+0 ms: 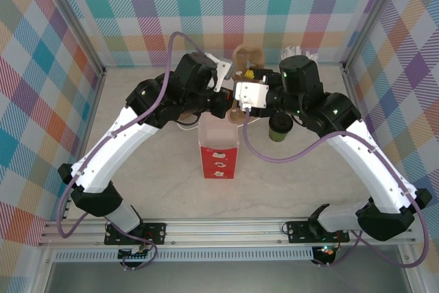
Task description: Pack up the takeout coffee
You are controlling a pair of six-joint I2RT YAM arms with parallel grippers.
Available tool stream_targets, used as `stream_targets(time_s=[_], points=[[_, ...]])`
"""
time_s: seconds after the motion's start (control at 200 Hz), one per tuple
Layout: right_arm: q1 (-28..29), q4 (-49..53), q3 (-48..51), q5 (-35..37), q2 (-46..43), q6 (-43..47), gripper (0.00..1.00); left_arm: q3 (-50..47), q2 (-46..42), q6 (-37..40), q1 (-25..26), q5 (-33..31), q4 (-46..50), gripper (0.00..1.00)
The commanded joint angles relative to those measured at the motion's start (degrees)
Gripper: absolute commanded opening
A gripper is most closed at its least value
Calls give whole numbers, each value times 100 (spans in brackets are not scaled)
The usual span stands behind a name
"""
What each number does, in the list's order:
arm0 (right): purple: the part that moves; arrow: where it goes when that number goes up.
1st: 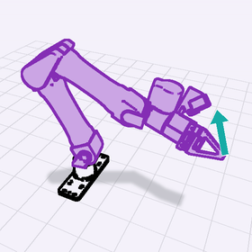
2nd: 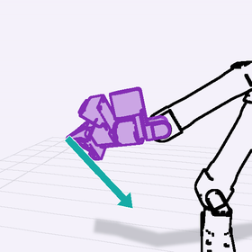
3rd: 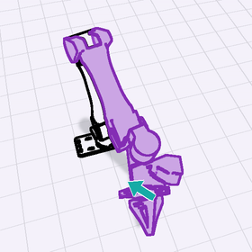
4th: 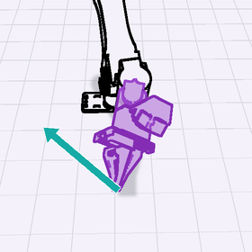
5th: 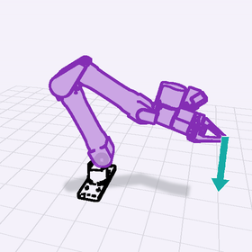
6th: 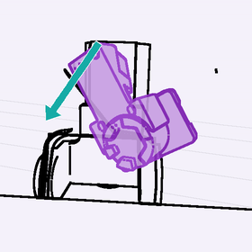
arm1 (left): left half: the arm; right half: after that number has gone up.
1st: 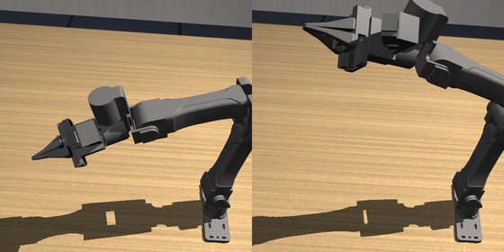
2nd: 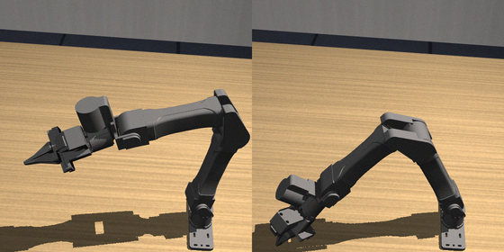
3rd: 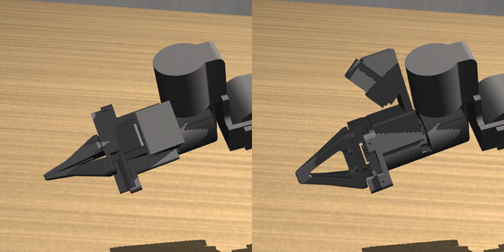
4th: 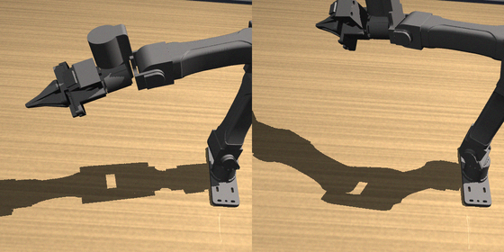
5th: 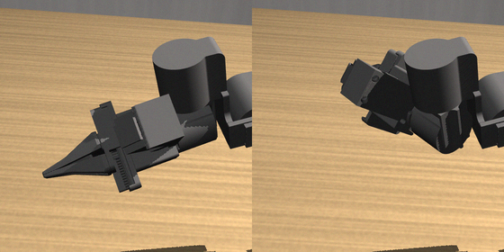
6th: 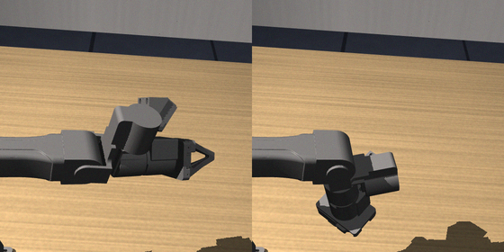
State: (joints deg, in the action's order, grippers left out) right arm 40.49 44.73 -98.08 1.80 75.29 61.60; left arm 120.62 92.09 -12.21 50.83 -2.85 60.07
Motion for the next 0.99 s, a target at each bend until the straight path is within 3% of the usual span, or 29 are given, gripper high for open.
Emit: stream_targets(time_s=[0.0, 0.245, 0.595, 0.99], points=[[-86, 106, -87, -206, 83, -105, 68, 59, -165, 115, 85, 266, -139, 0], [-437, 88, 176, -845, -126, -223, 67, -243, -393, 236, 85, 367, -369, 0], [-543, -19, 308, -1074, -86, -263, 67, -345, -425, 279, 85, 485, -486, 0], [-542, -102, 202, -1244, 76, -379, 57, -381, -324, 306, 85, 522, -496, 0]])
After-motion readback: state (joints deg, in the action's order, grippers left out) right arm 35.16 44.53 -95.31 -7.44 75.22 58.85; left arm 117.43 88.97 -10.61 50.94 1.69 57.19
